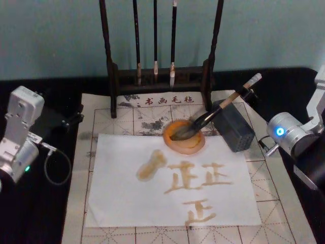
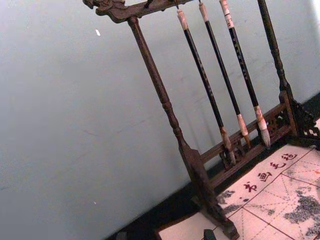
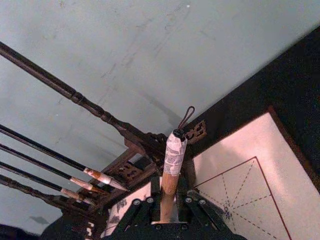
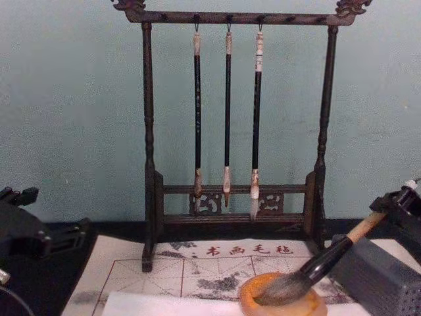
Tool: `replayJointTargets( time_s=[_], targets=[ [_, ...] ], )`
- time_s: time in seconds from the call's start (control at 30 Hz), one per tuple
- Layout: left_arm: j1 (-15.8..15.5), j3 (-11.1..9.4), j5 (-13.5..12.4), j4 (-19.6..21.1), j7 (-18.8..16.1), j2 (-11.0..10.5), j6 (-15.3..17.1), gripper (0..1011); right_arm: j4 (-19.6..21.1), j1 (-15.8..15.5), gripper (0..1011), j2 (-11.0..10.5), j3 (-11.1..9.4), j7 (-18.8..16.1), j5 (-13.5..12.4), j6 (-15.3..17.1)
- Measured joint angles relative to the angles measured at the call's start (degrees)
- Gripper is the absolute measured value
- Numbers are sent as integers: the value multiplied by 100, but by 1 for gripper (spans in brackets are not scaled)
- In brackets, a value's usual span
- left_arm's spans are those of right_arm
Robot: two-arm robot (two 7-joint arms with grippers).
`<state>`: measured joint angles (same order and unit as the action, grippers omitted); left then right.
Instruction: Pick up the brush from the inkstone, write on the paper, then place the brush back to its original position.
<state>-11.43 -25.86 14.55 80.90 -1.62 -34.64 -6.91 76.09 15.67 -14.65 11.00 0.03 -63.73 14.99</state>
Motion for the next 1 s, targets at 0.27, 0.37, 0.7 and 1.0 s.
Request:
replayJointTargets(
  time_s=[0.27, 0.37, 0.7, 1.0],
  targets=[
    [0, 0, 0, 0, 0, 0, 0, 1001, 0, 0, 200, 0, 0, 0, 0, 0],
    [0, 0, 0, 0, 0, 0, 0, 1001, 0, 0, 200, 0, 0, 0, 0, 0],
    [0, 0, 0, 0, 0, 0, 0, 1001, 44, 33, 200, -83, 123, -107, 32, -96],
    [0, 0, 0, 0, 0, 0, 0, 1001, 339, 27, 200, -270, 252, -324, -28, -220]
  ],
)
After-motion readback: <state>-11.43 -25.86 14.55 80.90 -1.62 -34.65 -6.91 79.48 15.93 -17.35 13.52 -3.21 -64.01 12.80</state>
